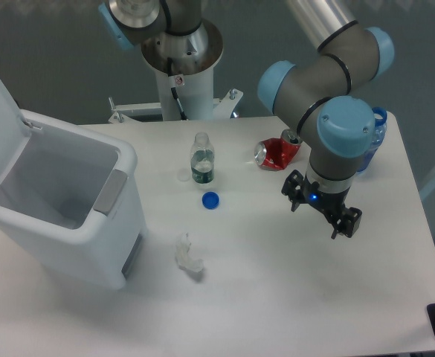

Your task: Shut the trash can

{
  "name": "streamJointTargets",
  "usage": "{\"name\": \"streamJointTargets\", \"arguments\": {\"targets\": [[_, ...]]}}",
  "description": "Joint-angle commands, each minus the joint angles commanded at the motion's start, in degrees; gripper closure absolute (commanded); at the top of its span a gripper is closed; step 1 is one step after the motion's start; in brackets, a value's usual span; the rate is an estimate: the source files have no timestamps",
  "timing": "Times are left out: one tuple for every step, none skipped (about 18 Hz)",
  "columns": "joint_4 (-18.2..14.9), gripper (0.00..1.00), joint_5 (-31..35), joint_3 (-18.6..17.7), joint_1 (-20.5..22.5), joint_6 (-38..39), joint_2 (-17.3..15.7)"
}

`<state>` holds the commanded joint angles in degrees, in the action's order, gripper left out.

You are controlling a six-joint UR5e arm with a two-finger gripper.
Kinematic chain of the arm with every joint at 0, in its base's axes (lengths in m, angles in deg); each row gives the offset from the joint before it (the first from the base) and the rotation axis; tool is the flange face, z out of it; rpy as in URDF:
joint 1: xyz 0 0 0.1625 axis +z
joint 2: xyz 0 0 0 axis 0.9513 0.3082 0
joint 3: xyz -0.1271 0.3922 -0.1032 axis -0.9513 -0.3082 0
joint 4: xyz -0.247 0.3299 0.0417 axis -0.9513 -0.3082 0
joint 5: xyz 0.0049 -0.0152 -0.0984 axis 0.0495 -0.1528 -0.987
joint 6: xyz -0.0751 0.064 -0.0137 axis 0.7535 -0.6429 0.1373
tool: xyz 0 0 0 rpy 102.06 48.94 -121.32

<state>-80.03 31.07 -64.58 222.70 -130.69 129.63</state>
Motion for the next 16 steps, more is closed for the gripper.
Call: {"name": "streamJointTargets", "arguments": {"targets": [[0.3,0.00,-0.1,0.0,0.0,-0.2,0.0],[0.3,0.00,-0.1,0.0,0.0,-0.3,0.0],[0.3,0.00,-0.2,0.0,0.0,-0.2,0.0],[0.4,0.00,-0.2,0.1,0.1,-0.1,0.0],[0.5,0.00,-0.2,0.0,0.1,0.3,0.0],[0.5,0.00,-0.2,0.0,0.1,0.3,0.0],[0.5,0.00,-0.1,0.0,0.1,0.4,0.0],[0.5,0.00,-0.1,0.0,0.1,-0.1,-0.1],[0.7,0.00,-0.1,-0.1,0.2,-0.3,-0.3],[0.7,0.00,0.1,-0.4,0.2,-0.3,-0.6],[0.7,0.00,0.1,-0.8,0.1,-0.1,-0.7],[0.6,0.00,0.0,-0.8,0.2,0.4,-1.0],[0.4,0.00,0.0,-1.0,0.2,0.6,-1.1],[0.4,0.00,0.3,-1.4,0.1,1.0,-1.6],[0.5,0.00,0.0,-1.8,0.3,1.2,-1.8],[0.5,0.00,-0.1,-2.1,0.4,1.2,-2.3]]}}
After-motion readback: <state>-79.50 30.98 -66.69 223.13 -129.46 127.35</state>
